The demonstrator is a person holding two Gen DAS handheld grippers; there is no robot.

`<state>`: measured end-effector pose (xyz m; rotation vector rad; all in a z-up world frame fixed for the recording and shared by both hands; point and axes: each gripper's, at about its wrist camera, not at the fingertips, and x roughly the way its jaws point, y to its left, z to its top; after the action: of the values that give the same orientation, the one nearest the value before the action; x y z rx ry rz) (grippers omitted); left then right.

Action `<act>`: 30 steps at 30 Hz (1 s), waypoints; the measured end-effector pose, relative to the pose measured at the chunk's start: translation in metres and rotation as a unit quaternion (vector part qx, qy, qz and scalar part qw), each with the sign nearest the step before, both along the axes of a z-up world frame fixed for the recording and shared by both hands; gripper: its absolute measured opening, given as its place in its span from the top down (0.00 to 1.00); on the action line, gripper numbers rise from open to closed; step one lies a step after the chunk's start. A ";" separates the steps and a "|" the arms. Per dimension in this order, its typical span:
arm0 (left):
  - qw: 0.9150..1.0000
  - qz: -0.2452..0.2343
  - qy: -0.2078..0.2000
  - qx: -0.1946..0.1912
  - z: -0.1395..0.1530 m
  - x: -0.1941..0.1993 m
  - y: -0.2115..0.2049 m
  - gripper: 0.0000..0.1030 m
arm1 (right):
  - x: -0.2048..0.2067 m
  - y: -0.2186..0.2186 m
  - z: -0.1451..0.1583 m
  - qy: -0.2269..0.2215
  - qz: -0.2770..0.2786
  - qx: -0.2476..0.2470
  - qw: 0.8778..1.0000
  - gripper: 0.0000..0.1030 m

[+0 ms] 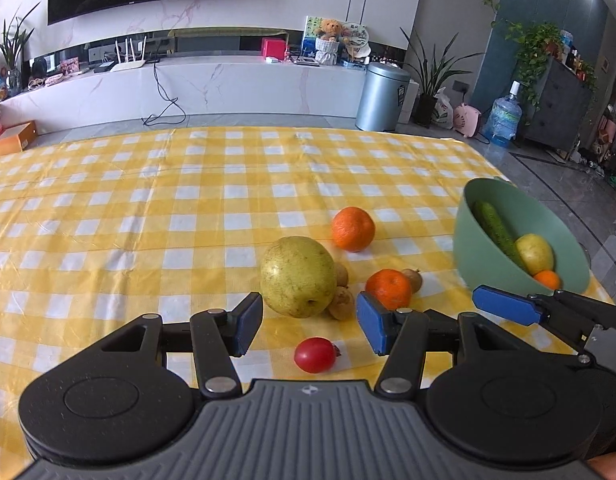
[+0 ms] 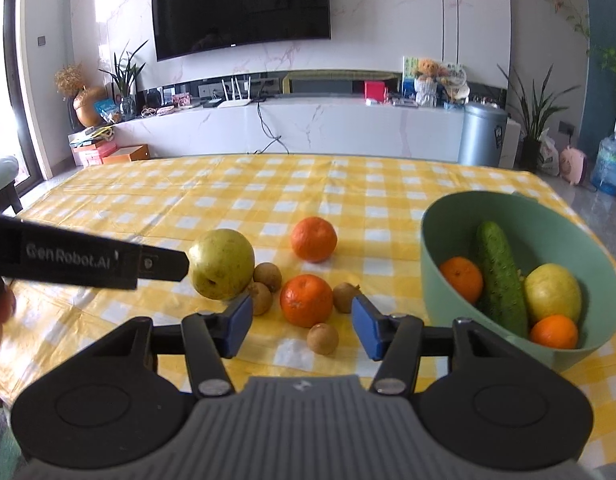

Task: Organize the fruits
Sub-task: 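Move the left tool to the yellow pear and close on it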

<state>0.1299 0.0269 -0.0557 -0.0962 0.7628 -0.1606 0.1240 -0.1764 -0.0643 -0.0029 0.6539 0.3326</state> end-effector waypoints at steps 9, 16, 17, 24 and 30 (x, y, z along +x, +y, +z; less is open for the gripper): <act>0.998 0.027 0.006 -0.058 -0.017 0.020 0.009 0.30 | 0.028 0.003 -0.017 0.036 -0.030 0.034 0.998 0.49; 0.997 0.038 0.003 -0.068 -0.026 0.035 0.008 0.25 | 0.043 0.009 -0.030 0.047 -0.040 0.046 0.997 0.49; 0.997 0.039 0.002 -0.067 -0.027 0.036 0.008 0.24 | 0.046 0.009 -0.031 0.047 -0.040 0.048 0.997 0.49; 0.995 0.051 0.011 -0.084 -0.036 0.046 0.012 0.22 | 0.055 0.006 -0.041 0.060 -0.054 0.067 0.994 0.49; 0.994 0.055 0.022 -0.096 -0.044 0.052 0.013 0.21 | 0.060 0.004 -0.045 0.073 -0.056 0.080 0.993 0.50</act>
<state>0.1819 0.0401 -0.1000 -0.3246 0.7830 -0.1261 0.1835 -0.1728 -0.1097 0.2124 0.7670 0.2778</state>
